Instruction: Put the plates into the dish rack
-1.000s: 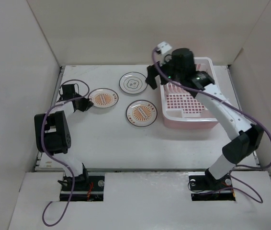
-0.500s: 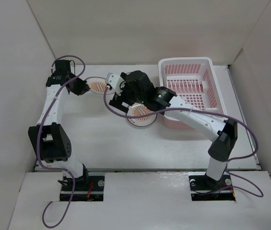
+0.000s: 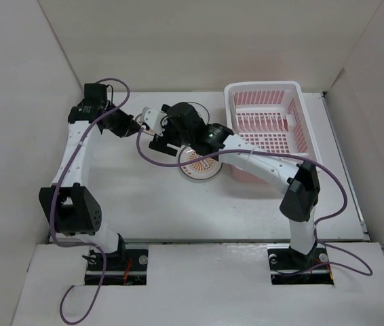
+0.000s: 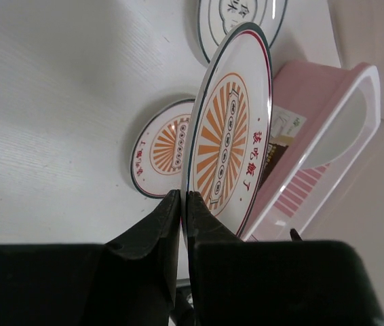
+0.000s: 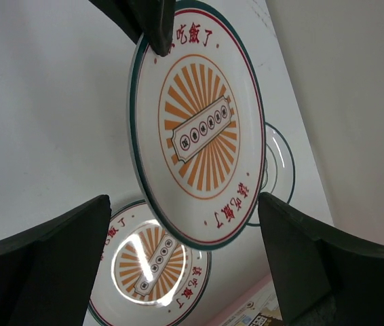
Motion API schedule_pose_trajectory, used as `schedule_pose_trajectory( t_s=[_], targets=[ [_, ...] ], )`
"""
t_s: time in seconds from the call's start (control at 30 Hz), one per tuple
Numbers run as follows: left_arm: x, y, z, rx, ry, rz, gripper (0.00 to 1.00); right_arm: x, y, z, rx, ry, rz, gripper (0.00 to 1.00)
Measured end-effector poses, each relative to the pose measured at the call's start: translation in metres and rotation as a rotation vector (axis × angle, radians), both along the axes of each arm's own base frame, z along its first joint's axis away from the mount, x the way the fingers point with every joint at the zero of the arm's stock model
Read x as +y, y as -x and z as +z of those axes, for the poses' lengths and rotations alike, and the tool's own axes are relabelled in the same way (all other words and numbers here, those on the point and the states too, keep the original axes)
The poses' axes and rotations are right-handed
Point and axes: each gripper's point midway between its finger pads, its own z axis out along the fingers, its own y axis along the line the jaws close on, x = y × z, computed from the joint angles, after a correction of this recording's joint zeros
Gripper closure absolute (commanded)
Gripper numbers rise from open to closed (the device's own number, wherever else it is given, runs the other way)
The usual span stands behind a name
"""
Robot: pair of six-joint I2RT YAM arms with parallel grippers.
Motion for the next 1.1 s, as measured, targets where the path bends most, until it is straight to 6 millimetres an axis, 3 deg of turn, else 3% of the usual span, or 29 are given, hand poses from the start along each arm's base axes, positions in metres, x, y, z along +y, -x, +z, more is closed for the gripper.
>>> schedule_pose_trajectory(
  t_s=[0.17, 0.27, 0.33, 0.43, 0.53, 0.57, 0.83, 0.97, 1.0, 1.1],
  targets=[
    [-0.012, 0.007, 0.015, -0.031, 0.034, -0.032, 1.0, 0.0, -0.003, 0.001, -0.01, -0.004, -0.016, 0.23],
    [-0.016, 0.009, 0.018, -0.034, 0.045, -0.042, 1.0, 0.0, -0.012, 0.002, -0.029, -0.023, -0.05, 0.45],
    [-0.017, 0.008, 0.02, -0.042, 0.053, -0.035, 1.0, 0.0, -0.013, -0.001, -0.021, -0.027, -0.057, 0.71],
    [-0.018, 0.004, 0.027, -0.071, 0.062, -0.032, 1.0, 0.002, -0.013, -0.007, -0.012, -0.033, -0.063, 0.72],
    [-0.018, 0.003, 0.029, -0.084, 0.062, -0.031, 1.0, 0.003, -0.013, -0.01, -0.011, -0.035, -0.058, 0.84],
    [-0.018, 0.002, 0.03, -0.092, 0.063, -0.032, 1.0, 0.004, -0.011, -0.012, -0.009, -0.032, -0.052, 0.98],
    [-0.019, 0.0, 0.033, -0.111, 0.063, -0.047, 1.0, 0.007, -0.009, -0.015, -0.01, -0.042, -0.049, 1.0],
    [-0.028, -0.003, 0.042, -0.151, 0.101, -0.09, 0.57, 0.002, -0.007, -0.013, 0.0, -0.066, -0.066, 1.0],
    [-0.031, -0.005, 0.048, -0.18, 0.116, -0.108, 0.4, -0.001, -0.006, -0.015, 0.016, -0.074, -0.078, 1.0],
    [-0.04, -0.01, 0.069, -0.259, 0.162, -0.16, 0.21, -0.008, -0.008, -0.02, 0.035, -0.077, -0.112, 1.0]
  ],
)
